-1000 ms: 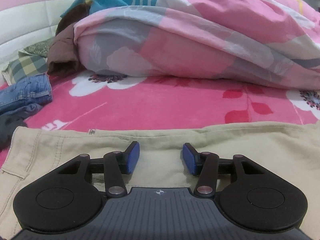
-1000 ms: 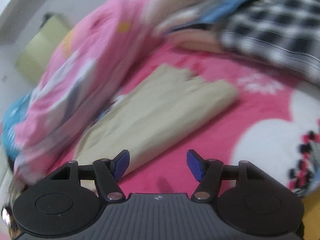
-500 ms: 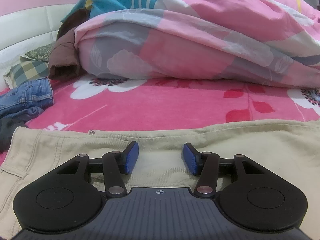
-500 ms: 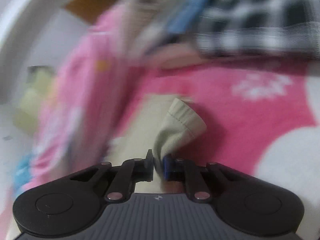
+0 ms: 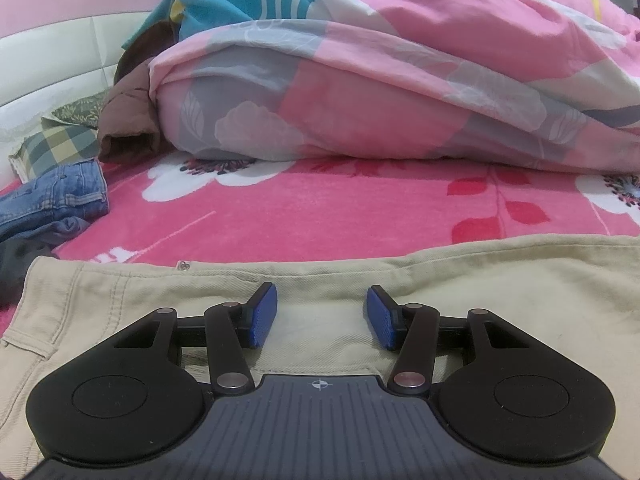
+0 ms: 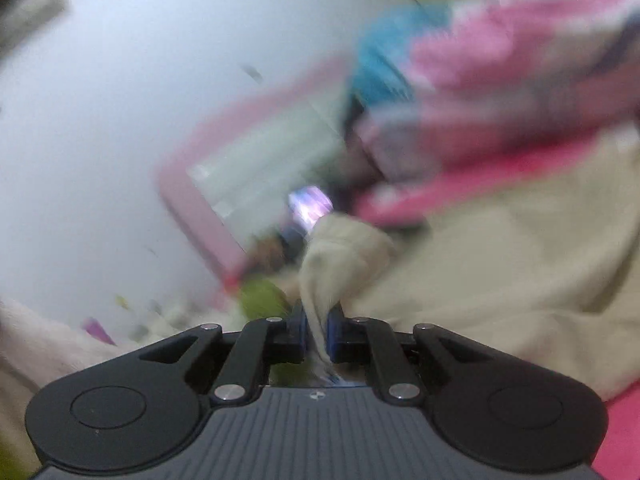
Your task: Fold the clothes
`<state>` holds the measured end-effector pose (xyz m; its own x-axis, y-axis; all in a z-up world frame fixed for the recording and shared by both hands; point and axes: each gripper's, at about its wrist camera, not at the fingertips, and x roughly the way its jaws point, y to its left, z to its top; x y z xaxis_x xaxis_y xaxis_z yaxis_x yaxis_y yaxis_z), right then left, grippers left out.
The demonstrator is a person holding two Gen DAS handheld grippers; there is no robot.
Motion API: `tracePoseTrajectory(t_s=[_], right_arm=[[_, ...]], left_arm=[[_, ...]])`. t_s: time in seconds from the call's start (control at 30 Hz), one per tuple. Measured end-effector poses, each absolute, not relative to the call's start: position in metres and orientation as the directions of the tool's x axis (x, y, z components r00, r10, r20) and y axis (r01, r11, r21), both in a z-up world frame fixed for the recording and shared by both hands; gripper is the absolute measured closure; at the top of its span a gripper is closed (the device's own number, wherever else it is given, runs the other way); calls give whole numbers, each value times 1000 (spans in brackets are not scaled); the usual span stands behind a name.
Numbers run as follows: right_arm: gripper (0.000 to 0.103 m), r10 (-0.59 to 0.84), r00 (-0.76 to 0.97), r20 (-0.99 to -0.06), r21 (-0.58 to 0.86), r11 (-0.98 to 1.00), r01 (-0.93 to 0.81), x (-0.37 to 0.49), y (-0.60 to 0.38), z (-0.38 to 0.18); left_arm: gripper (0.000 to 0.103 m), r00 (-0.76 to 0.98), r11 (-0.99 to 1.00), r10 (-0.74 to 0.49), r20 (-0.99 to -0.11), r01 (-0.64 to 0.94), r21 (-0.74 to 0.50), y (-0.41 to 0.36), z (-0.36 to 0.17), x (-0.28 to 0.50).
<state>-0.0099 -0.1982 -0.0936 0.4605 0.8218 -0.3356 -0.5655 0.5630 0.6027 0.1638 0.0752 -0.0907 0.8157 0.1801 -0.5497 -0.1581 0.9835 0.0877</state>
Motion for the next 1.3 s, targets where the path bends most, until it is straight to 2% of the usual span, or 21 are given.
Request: tracePoseTrajectory(t_s=[0.03, 0.07, 0.1, 0.17, 0.27, 0.33, 0.37, 0.5, 0.6, 0.63, 0.67, 0.8, 0.83, 0.9, 0.93, 1.1, 1.3], right_arm=[[83, 805, 452, -384, 615, 588, -525, -2, -199, -103], [74, 806, 435, -401, 633, 587, -504, 2, -203, -109], [70, 817, 415, -399, 654, 572, -496, 2, -209, -112], [51, 846, 399, -353, 682, 525, -509, -5, -226, -107], [45, 880, 408, -244, 705, 450, -548, -21, -263, -91], [37, 854, 493, -165, 702, 453, -549, -29, -300, -77], [35, 802, 573, -171, 714, 502, -488, -27, -325, -77], [34, 395, 845, -361, 738, 674, 0, 2, -435, -95], [38, 50, 856, -514, 678, 635, 371, 25, -512, -109], [43, -4, 841, -541, 667, 607, 433, 33, -528, -113], [47, -35, 835, -549, 673, 574, 467, 42, -541, -117], [47, -96, 835, -542, 686, 524, 505, 78, -568, -124], [51, -104, 834, -541, 684, 523, 509, 86, -571, -127], [75, -130, 817, -562, 635, 565, 526, 95, -564, -128], [102, -134, 812, -568, 616, 585, 528, 96, -563, -127], [101, -203, 846, -493, 579, 650, 492, 68, -566, -89], [101, -205, 813, -545, 527, 671, 522, 68, -575, -98]], left_arm=[[52, 816, 983, 180, -550, -158, 88, 75, -91, 164], [52, 816, 983, 181, -550, -158, 89, 75, -91, 164], [52, 816, 983, 181, -549, -158, 89, 75, -91, 164], [52, 816, 983, 182, -548, -158, 91, 75, -91, 163], [52, 817, 983, 183, -547, -158, 94, 75, -92, 164], [52, 817, 983, 185, -547, -158, 96, 75, -92, 164], [51, 817, 983, 186, -547, -158, 97, 74, -92, 164], [51, 816, 982, 190, -546, -159, 104, 73, -93, 163], [51, 817, 982, 189, -545, -159, 102, 73, -93, 163], [51, 817, 982, 190, -544, -159, 104, 73, -93, 163], [51, 817, 981, 192, -543, -159, 107, 72, -93, 163], [51, 817, 980, 198, -542, -161, 115, 72, -93, 163], [50, 817, 980, 199, -542, -161, 117, 72, -93, 163], [50, 817, 980, 200, -541, -161, 119, 72, -93, 164], [50, 817, 980, 200, -541, -161, 118, 72, -93, 163], [50, 817, 980, 201, -540, -162, 119, 71, -93, 163], [50, 817, 980, 198, -542, -160, 118, 72, -93, 163]])
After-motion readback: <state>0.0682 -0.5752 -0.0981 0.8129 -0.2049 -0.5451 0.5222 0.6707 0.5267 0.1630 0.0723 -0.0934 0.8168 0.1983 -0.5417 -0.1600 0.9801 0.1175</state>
